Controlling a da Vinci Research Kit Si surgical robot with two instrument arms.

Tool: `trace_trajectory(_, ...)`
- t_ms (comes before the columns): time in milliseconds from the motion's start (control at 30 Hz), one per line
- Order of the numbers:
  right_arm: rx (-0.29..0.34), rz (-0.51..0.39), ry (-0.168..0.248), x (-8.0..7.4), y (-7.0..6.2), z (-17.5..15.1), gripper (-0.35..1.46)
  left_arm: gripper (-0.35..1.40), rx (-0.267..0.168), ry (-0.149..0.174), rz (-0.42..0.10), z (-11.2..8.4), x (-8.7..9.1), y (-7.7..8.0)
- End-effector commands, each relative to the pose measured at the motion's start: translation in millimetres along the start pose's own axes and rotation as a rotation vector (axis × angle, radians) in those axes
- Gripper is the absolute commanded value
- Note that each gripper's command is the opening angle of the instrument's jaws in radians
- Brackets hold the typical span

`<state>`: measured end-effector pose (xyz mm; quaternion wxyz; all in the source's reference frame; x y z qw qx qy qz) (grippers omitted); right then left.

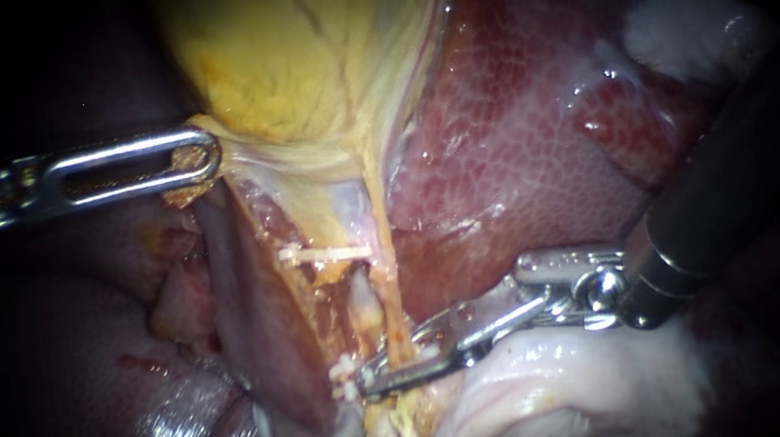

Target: Clipping first clip right tube

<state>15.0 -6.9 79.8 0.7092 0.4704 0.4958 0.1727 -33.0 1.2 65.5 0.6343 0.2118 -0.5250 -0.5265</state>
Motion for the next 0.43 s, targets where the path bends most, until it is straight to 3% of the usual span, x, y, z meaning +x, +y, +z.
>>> trace_trajectory(33,0.002,-0.001,-0.001,0.0,-0.1,0.0,-0.35,-0.35,0.000,0.000,0.000,0.0,0.0,0.0)
trace_trajectory(433,-0.002,0.006,-0.012,0.0,-0.4,-0.3,-0.35,-0.35,-0.003,-0.002,0.001,0.1,0.2,-0.3)
